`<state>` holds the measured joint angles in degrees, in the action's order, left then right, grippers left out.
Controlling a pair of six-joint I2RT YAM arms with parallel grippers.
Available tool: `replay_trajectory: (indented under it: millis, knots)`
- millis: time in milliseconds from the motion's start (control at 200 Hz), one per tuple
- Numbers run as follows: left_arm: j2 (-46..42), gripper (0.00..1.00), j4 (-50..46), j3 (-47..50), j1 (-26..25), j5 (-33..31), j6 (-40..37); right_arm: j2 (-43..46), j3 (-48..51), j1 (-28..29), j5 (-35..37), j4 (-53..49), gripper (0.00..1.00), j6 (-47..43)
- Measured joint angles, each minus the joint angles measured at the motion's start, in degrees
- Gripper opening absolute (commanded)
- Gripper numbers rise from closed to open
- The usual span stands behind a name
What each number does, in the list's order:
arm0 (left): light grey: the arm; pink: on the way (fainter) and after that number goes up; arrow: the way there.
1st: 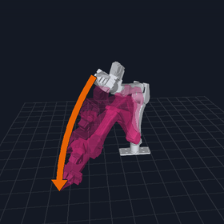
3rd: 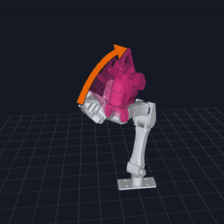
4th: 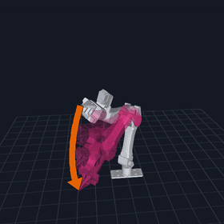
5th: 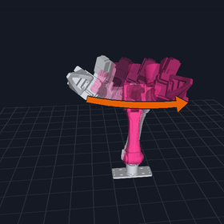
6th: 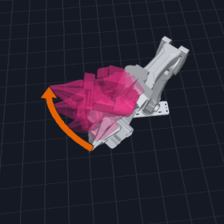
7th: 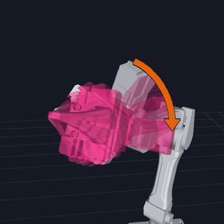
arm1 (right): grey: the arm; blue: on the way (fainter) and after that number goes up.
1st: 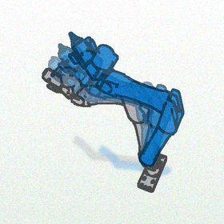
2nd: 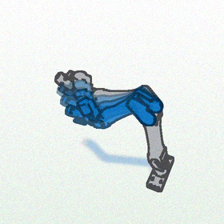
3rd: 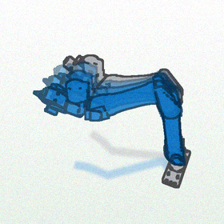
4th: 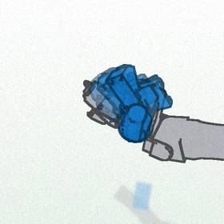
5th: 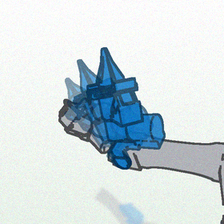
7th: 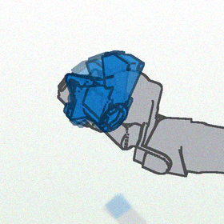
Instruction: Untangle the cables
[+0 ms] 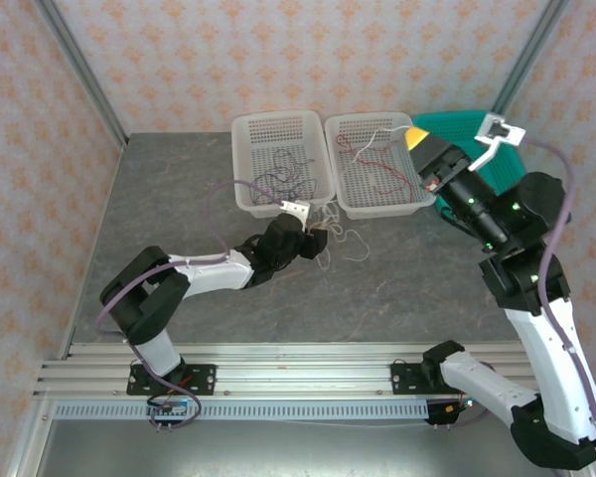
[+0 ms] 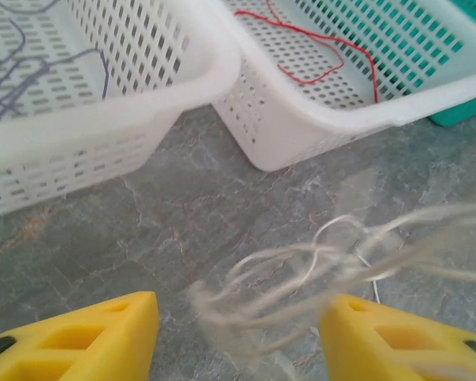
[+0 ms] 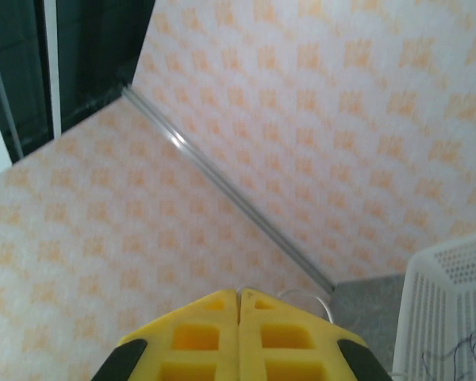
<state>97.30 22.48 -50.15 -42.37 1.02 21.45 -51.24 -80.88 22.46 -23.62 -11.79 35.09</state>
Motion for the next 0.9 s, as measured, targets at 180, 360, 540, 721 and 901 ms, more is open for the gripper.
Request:
replay_trajectory:
  millis: [180,360,540,721,901]
  knots:
    - [1.07,0.52,1.86,2.56,0.0,0.07,2.16,-0.74,-4.85,-0.17,6.78,-2.86,0.0,-0.72]
    - [0.87,0.59,6.27,6.34,0.07,3.26,3.1,-3.04,-9.07,-0.52,9.27,-5.01,0.0,-1.29]
    - [-3.69,0.84,7.82,8.0,0.09,13.66,3.52,-5.03,-10.01,-0.66,7.65,-6.67,0.0,-1.95]
    - [-16.17,1.0,7.74,7.8,-0.13,20.15,1.03,-6.82,-9.57,-0.66,4.44,-8.11,0.0,-2.4]
    - [-19.78,1.0,3.78,-0.66,0.04,24.83,-3.74,-7.5,-9.44,-0.74,0.79,-8.52,0.0,-2.25]
